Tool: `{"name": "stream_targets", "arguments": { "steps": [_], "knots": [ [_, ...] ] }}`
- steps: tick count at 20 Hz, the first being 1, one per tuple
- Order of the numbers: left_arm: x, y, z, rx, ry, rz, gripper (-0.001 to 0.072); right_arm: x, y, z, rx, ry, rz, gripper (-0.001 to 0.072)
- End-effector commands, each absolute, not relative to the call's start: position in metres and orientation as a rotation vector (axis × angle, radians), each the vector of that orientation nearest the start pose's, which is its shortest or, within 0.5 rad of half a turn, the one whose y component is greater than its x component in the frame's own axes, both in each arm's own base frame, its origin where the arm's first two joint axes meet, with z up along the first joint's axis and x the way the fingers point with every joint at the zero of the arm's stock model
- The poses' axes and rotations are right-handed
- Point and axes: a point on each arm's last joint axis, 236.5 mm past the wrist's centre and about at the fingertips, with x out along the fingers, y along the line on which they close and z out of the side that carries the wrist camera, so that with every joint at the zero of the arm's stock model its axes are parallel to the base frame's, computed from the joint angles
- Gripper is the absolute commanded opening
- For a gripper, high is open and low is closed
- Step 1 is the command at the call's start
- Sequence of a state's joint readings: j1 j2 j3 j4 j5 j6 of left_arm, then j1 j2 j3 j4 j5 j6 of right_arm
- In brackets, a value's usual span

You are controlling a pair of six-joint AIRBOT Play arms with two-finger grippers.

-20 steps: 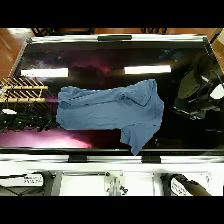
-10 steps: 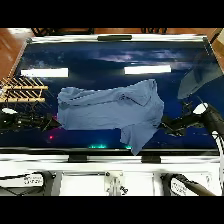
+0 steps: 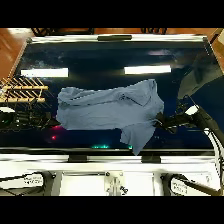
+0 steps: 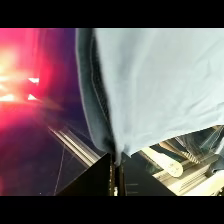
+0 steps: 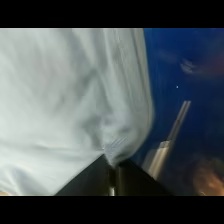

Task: Fold the shirts.

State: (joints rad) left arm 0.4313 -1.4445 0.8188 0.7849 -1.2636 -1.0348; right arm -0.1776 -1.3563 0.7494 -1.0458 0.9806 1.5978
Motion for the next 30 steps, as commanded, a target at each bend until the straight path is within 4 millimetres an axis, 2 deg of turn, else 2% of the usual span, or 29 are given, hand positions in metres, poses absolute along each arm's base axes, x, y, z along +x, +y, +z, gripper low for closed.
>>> {"name": "stream_targets", "arguments": {
  "steps": [1,2,3,4,5,6,7,8,9,10,11,12,13,14,15,16,18,20,22,25,27,28,30],
  "knots": [
    [0.321,-0.028,-0.068,-0.759,1.382,-0.398,0.0032,0.327,0.045,-0.105,0.692,1.433,-0.012,0.0071],
    [0.333,-0.022,-0.053,-0.723,1.333,-0.397,0.0031,0.335,0.046,-0.088,0.646,1.399,0.042,0.0071],
    [0.349,-0.015,-0.028,-0.666,1.258,-0.398,0.0031,0.347,0.047,-0.063,0.599,1.341,0.099,0.0071],
    [0.366,-0.008,0.006,-0.593,1.164,-0.398,0.0030,0.364,0.046,-0.026,0.532,1.245,0.159,0.0071],
    [0.381,-0.003,0.052,-0.457,1.036,-0.427,0.0031,0.381,0.045,0.022,0.456,1.118,0.209,0.0070],
    [0.393,-0.003,0.116,-0.281,0.866,-0.449,0.0030,0.397,0.042,0.088,0.373,0.946,0.243,0.0070],
    [0.399,-0.002,0.193,-0.167,0.672,-0.408,0.0031,0.404,0.039,0.162,0.292,0.759,0.261,0.0070],
    [0.392,-0.003,0.272,-0.091,0.473,-0.350,0.0031,0.398,0.035,0.248,0.185,0.539,0.261,0.0071],
    [0.371,-0.006,0.350,-0.051,0.272,-0.289,0.0031,0.374,0.033,0.329,0.080,0.338,0.244,0.0071],
    [0.335,-0.012,0.426,-0.013,0.064,-0.235,0.0031,0.342,0.029,0.393,0.006,0.184,0.206,0.0070],
    [0.290,-0.021,0.486,0.024,-0.120,-0.193,0.0031,0.305,0.026,0.443,-0.053,0.060,0.161,0.0071],
    [0.248,-0.030,0.524,0.042,-0.255,-0.163,0.0032,0.262,0.024,0.483,-0.095,-0.046,0.118,0.0071],
    [0.208,-0.039,0.546,0.039,-0.345,-0.141,0.0032,0.224,0.022,0.508,-0.141,-0.120,0.076,0.0070],
    [0.179,-0.044,0.552,0.035,-0.376,-0.115,0.0032,0.193,0.019,0.519,-0.179,-0.159,0.038,0.0071],
    [0.157,-0.047,0.546,0.036,-0.365,-0.081,0.0032,0.166,0.016,0.522,-0.205,-0.175,0.004,0.0071],
    [0.143,-0.045,0.537,0.050,-0.334,-0.039,0.0032,0.147,0.013,0.519,-0.203,-0.169,-0.023,0.0071],
    [0.132,-0.040,0.508,0.092,-0.224,0.020,0.0031,0.125,0.008,0.498,-0.195,-0.101,-0.055,0.0071],
    [0.137,-0.042,0.473,0.074,-0.076,0.005,0.0032,0.120,0.003,0.474,-0.196,0.000,-0.068,0.0071],
    [0.149,-0.042,0.436,0.044,0.085,-0.020,0.0032,0.128,-0.004,0.450,-0.198,0.113,-0.083,0.0071],
    [0.174,-0.033,0.384,0.000,0.281,-0.044,0.0032,0.156,-0.020,0.400,-0.187,0.365,-0.100,0.0071],
    [0.195,-0.024,0.349,-0.028,0.388,-0.055,0.0032,0.185,-0.025,0.366,-0.166,0.535,-0.079,0.0071],
    [0.207,-0.019,0.324,-0.059,0.463,-0.063,0.0032,0.202,-0.027,0.346,-0.146,0.613,-0.070,0.0071],
    [0.231,-0.009,0.265,-0.133,0.636,-0.080,0.0032,0.241,-0.033,0.290,-0.111,0.788,-0.053,0.0071]
  ]
}}
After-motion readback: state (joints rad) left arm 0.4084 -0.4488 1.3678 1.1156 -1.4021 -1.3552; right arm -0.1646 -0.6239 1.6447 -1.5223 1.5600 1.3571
